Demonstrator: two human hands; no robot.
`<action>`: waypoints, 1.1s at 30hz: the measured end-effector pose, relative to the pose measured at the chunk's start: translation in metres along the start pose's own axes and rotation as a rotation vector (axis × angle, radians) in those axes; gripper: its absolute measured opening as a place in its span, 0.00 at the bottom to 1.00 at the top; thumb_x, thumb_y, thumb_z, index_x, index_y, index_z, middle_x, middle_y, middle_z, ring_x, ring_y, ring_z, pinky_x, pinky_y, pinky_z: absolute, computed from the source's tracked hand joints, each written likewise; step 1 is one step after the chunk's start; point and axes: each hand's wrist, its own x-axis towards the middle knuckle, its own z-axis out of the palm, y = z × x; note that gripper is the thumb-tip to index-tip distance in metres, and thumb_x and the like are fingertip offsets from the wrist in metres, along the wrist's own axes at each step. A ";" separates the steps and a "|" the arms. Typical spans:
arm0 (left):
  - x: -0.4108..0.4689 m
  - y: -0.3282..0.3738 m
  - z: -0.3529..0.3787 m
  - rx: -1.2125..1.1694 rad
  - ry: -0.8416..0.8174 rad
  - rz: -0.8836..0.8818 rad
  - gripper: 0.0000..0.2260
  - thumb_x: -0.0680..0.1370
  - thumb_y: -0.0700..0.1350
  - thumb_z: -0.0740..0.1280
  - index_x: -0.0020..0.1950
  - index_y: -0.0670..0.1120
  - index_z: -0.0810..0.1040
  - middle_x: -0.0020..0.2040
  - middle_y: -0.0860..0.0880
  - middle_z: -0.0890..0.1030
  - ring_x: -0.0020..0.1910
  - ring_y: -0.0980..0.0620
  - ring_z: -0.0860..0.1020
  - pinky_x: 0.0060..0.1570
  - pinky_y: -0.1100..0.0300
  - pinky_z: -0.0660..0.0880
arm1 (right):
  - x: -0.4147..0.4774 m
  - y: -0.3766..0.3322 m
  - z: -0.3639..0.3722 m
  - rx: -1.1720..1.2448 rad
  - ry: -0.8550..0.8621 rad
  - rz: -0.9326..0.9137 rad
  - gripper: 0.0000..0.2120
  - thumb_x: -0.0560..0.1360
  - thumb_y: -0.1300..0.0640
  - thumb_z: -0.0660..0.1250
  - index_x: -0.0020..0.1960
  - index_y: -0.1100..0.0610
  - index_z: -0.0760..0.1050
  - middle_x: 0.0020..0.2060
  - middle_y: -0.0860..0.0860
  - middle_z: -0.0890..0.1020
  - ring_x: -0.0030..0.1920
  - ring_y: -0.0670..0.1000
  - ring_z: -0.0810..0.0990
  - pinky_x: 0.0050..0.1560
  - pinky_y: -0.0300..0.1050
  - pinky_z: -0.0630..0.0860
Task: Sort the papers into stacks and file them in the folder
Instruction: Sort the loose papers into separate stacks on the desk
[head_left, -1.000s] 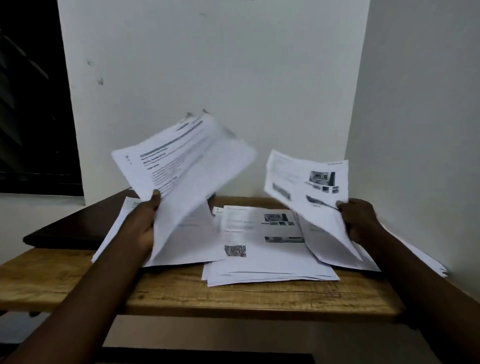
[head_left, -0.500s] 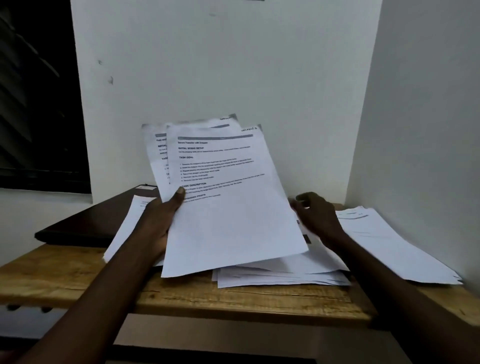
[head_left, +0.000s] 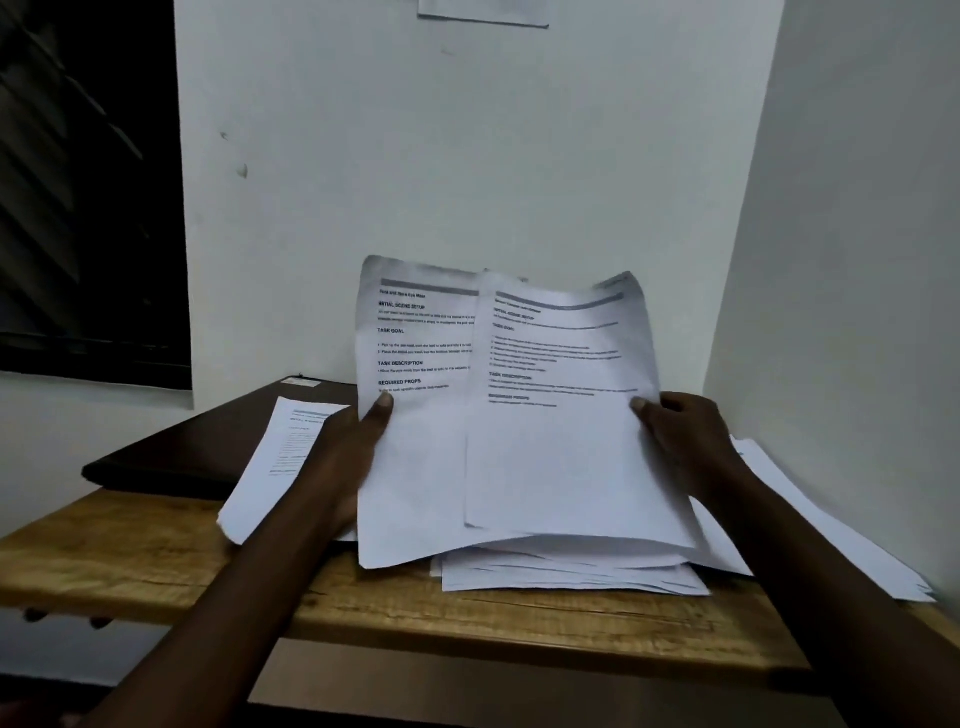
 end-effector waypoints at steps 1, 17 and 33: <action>0.001 -0.003 0.000 0.004 -0.018 -0.019 0.14 0.82 0.49 0.64 0.62 0.43 0.79 0.56 0.43 0.84 0.55 0.41 0.83 0.59 0.41 0.77 | 0.002 0.004 -0.006 0.005 0.028 0.007 0.13 0.74 0.52 0.70 0.35 0.60 0.77 0.30 0.52 0.76 0.34 0.53 0.73 0.35 0.44 0.67; -0.002 -0.006 -0.003 0.017 -0.080 0.026 0.14 0.82 0.49 0.63 0.63 0.43 0.78 0.54 0.42 0.84 0.49 0.48 0.85 0.37 0.57 0.83 | -0.019 0.007 -0.013 0.257 -0.411 0.162 0.06 0.77 0.56 0.69 0.46 0.60 0.80 0.36 0.50 0.85 0.33 0.46 0.83 0.38 0.40 0.76; 0.004 -0.012 -0.004 -0.055 -0.132 -0.002 0.17 0.81 0.51 0.62 0.66 0.43 0.77 0.59 0.41 0.83 0.59 0.40 0.81 0.64 0.39 0.73 | -0.034 -0.011 0.013 0.381 -0.415 0.185 0.07 0.78 0.61 0.67 0.51 0.64 0.79 0.44 0.57 0.86 0.39 0.53 0.85 0.39 0.44 0.82</action>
